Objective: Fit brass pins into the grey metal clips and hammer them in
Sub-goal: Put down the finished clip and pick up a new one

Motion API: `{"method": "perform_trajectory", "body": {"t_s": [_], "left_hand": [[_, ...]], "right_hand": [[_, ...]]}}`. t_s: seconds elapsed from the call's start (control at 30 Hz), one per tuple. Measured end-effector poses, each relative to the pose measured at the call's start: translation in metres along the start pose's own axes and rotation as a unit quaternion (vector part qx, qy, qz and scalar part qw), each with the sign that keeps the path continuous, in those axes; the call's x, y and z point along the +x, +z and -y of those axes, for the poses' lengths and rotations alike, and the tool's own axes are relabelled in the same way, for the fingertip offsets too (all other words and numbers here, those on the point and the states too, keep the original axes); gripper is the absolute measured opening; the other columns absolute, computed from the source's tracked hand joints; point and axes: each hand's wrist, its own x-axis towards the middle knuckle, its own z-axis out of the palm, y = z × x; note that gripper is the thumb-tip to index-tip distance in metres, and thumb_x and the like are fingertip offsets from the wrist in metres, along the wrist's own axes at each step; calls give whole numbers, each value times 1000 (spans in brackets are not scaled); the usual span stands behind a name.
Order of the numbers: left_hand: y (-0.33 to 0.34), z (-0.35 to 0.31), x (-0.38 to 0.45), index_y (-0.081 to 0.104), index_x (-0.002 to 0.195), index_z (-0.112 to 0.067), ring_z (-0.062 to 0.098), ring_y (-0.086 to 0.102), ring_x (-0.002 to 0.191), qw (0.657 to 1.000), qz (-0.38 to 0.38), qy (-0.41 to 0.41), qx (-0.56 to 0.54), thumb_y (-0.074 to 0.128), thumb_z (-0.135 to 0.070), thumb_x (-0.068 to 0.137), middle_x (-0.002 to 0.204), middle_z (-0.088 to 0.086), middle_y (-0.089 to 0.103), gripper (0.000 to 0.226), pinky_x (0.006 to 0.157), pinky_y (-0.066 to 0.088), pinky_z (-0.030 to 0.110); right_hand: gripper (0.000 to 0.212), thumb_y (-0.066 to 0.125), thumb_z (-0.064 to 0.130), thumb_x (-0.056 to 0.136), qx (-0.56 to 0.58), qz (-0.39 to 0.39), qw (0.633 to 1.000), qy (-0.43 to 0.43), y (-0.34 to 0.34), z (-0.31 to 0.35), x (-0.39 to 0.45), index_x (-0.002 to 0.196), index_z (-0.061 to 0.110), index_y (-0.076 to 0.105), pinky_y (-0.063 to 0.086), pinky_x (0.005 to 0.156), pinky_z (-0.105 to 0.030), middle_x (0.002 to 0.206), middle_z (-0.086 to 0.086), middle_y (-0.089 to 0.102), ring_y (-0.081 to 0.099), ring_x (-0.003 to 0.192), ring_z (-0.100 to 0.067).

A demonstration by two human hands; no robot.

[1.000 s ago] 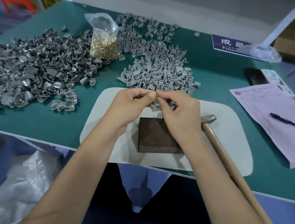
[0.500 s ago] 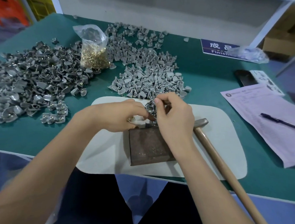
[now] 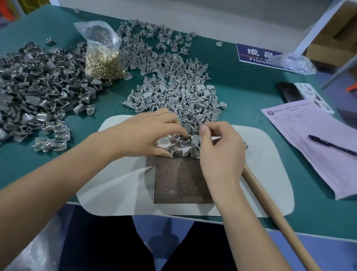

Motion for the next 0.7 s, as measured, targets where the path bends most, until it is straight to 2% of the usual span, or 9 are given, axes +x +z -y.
{"method": "perform_trajectory", "body": {"t_s": [0.07, 0.13, 0.23, 0.33, 0.5, 0.6, 0.7], "left_hand": [[2, 1, 4, 45, 144, -33, 15, 45, 121, 996, -16, 41, 76, 67, -57, 86, 130, -7, 51, 67, 96, 45, 35], [3, 3, 10, 33, 153, -32, 20, 42, 131, 985, -20, 83, 146, 59, -61, 90, 145, -4, 46, 74, 105, 42, 37], [4, 4, 20, 17, 160, -31, 25, 35, 142, 967, -16, 140, 210, 56, -56, 91, 159, 2, 35, 82, 114, 32, 40], [8, 2, 32, 10, 161, -30, 25, 30, 147, 956, -7, 180, 232, 52, -49, 97, 165, 4, 25, 79, 120, 21, 40], [20, -7, 49, 21, 159, -27, 24, 31, 148, 950, 6, 213, 226, 37, -37, 105, 166, 5, 22, 57, 120, 27, 42], [23, -16, 55, 43, 147, -24, 26, 42, 141, 951, -22, 232, 202, 38, -22, 106, 158, 6, 39, 41, 113, 36, 42], [26, -22, 57, 55, 134, -21, 25, 51, 130, 963, -42, 220, 153, 36, -18, 105, 143, 5, 54, 35, 101, 46, 43]], "right_hand": [[7, 66, 26, 96, 77, -9, 996, 40, -4, -2, 3, 94, 24, 73, 51, 78, -29, 87, 14, 72, 65, 81, -3], [8, 66, 22, 95, 111, -23, 993, 38, -9, -5, 6, 92, 23, 73, 51, 77, -24, 86, 13, 73, 66, 81, -1], [10, 66, 21, 96, 144, -71, 987, 19, -21, -15, 11, 90, 25, 72, 50, 74, -18, 85, 11, 74, 67, 80, -4], [10, 66, 20, 97, 160, -71, 985, 14, -28, -29, 13, 91, 27, 71, 49, 74, -15, 86, 9, 74, 68, 82, -7], [10, 66, 14, 98, 181, -76, 981, 0, -20, -43, -2, 93, 21, 71, 47, 73, -14, 84, 12, 71, 66, 79, -5], [9, 66, 13, 98, 195, -106, 975, -12, -16, -48, -8, 96, 21, 71, 47, 71, -13, 87, 15, 71, 67, 81, -8], [8, 66, 15, 98, 184, -105, 977, -25, -14, -49, -10, 96, 21, 70, 46, 70, -14, 86, 13, 70, 66, 81, -10]]}}
